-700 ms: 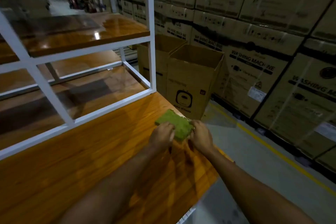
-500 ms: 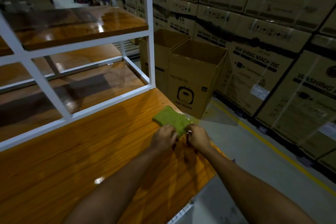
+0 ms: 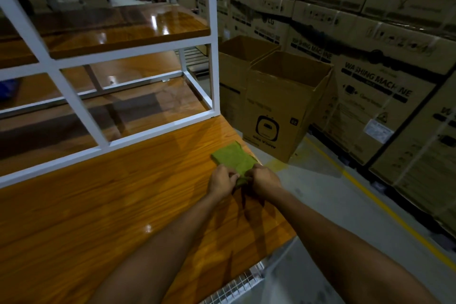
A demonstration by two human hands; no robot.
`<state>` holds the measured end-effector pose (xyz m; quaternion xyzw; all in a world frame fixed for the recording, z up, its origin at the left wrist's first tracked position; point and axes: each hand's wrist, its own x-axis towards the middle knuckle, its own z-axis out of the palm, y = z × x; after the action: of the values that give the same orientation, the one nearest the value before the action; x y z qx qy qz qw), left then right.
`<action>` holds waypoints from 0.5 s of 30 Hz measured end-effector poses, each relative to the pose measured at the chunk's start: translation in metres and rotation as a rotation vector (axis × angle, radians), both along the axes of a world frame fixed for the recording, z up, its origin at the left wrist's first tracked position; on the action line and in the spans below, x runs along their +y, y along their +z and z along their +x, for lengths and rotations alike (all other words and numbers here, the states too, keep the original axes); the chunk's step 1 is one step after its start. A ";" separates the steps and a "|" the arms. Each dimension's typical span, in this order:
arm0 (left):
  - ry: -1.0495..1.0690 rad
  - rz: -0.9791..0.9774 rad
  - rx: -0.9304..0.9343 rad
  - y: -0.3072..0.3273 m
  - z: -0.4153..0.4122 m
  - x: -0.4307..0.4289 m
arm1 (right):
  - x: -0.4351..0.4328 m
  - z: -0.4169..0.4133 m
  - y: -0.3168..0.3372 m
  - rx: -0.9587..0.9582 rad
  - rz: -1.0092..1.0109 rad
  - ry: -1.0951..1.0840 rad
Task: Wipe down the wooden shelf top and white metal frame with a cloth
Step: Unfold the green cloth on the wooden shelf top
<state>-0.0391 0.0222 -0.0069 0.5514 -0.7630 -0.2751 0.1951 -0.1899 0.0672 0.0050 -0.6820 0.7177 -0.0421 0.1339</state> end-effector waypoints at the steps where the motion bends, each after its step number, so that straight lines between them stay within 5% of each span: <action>1: 0.031 0.007 0.037 0.003 0.001 0.000 | -0.001 0.001 0.000 -0.002 -0.001 0.015; 15: 0.120 0.074 0.516 0.053 0.034 -0.014 | -0.022 0.025 0.035 -0.425 -0.178 0.065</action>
<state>-0.0046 0.0082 0.0464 0.5140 -0.6434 -0.4222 0.3789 -0.1652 0.0455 0.0402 -0.6896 0.6446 -0.2435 0.2226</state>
